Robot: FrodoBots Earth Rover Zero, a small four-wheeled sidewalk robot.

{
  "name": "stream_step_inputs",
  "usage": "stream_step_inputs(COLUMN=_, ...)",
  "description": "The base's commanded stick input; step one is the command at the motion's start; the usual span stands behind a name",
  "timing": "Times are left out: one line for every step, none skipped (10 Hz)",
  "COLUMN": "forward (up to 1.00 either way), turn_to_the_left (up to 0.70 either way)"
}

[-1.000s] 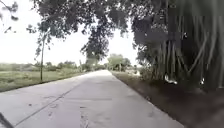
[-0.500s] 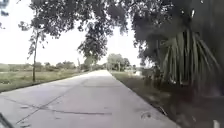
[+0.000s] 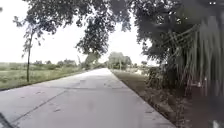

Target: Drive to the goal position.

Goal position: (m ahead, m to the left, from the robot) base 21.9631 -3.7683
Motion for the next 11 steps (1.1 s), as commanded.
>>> stream_step_inputs(forward=1.0, turn_to_the_left=0.0)
stream_step_inputs(forward=1.0, turn_to_the_left=0.0)
stream_step_inputs(forward=1.0, turn_to_the_left=0.0)
stream_step_inputs(forward=1.0, turn_to_the_left=0.0)
stream_step_inputs(forward=1.0, turn_to_the_left=0.0)
stream_step_inputs(forward=1.0, turn_to_the_left=0.0)
stream_step_inputs(forward=1.0, turn_to_the_left=0.0)
stream_step_inputs(forward=1.0, turn_to_the_left=0.0)
stream_step_inputs(forward=1.0, turn_to_the_left=0.0)
stream_step_inputs(forward=1.0, turn_to_the_left=0.0)
stream_step_inputs(forward=1.0, turn_to_the_left=0.0)
